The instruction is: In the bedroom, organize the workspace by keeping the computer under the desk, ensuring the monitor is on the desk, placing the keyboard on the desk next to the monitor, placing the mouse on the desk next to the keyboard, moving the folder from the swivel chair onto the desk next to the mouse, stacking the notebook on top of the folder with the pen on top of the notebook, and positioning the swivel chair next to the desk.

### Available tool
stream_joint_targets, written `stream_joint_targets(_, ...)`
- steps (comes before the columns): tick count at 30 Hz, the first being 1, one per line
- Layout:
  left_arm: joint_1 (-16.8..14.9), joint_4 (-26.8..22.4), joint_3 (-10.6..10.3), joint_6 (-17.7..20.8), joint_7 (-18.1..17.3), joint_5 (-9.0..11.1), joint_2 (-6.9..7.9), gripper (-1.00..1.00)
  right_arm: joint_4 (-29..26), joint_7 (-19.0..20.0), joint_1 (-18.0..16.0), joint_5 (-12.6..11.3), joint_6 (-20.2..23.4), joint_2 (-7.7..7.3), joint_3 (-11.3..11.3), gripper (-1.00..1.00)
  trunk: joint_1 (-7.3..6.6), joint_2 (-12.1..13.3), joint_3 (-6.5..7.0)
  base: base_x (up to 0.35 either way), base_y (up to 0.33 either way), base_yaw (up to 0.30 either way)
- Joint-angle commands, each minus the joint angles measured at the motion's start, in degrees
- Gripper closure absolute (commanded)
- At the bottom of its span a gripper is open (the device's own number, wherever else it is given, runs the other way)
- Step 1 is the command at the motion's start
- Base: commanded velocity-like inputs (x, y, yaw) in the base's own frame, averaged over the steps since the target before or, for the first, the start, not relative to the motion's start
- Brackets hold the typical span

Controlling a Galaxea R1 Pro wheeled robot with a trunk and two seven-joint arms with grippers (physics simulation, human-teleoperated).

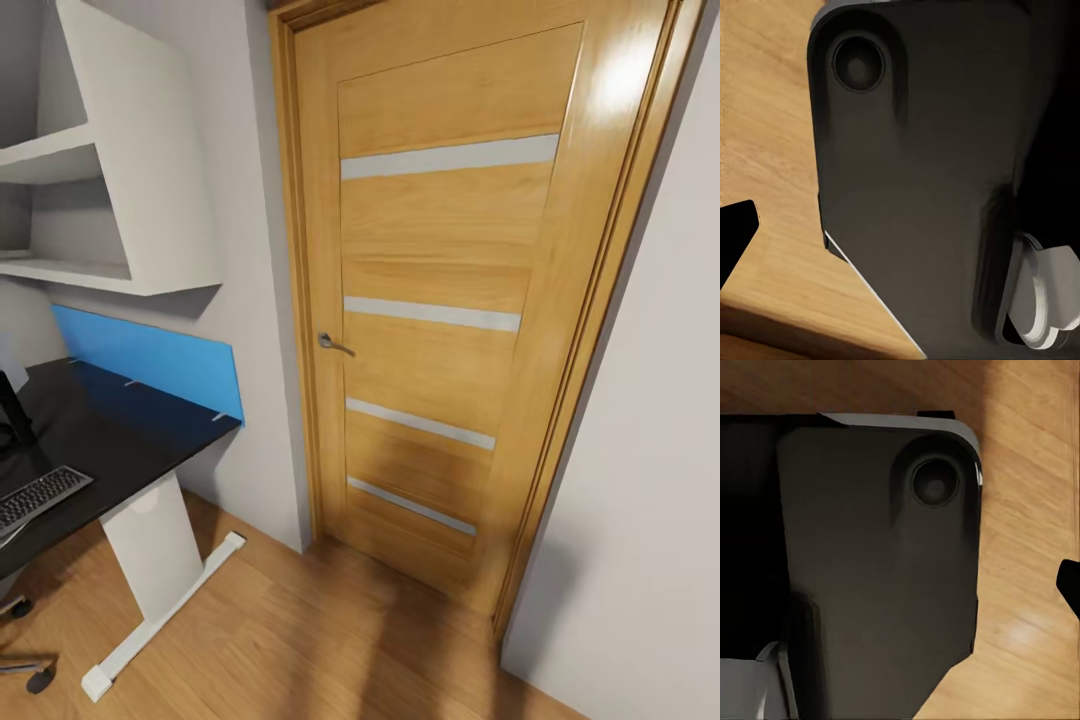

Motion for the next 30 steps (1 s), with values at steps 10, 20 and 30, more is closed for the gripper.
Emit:
stream_joint_targets(10,0.0,-0.2,0.1,-0.1,0.0,0.0,1.04,-1.0,-2.1,-0.8,0.0,-0.2,-3.7,-0.08,-0.1,-1.0,-2.2,4.0,1.74,0.0,0.0,0.0)
stream_joint_targets(20,0.0,-2.1,0.2,-0.2,0.0,0.3,2.13,-1.0,-3.6,-0.9,0.0,-0.2,-9.6,0.14,-0.1,-1.0,-4.4,8.0,3.53,0.0,0.0,0.0)
stream_joint_targets(30,0.0,-2.9,1.0,-11.5,-0.1,5.1,2.19,-1.0,-3.8,-0.9,0.0,-0.3,-12.0,0.04,-0.1,-1.0,-6.59,12.0,5.33,0.0,0.0,0.0)
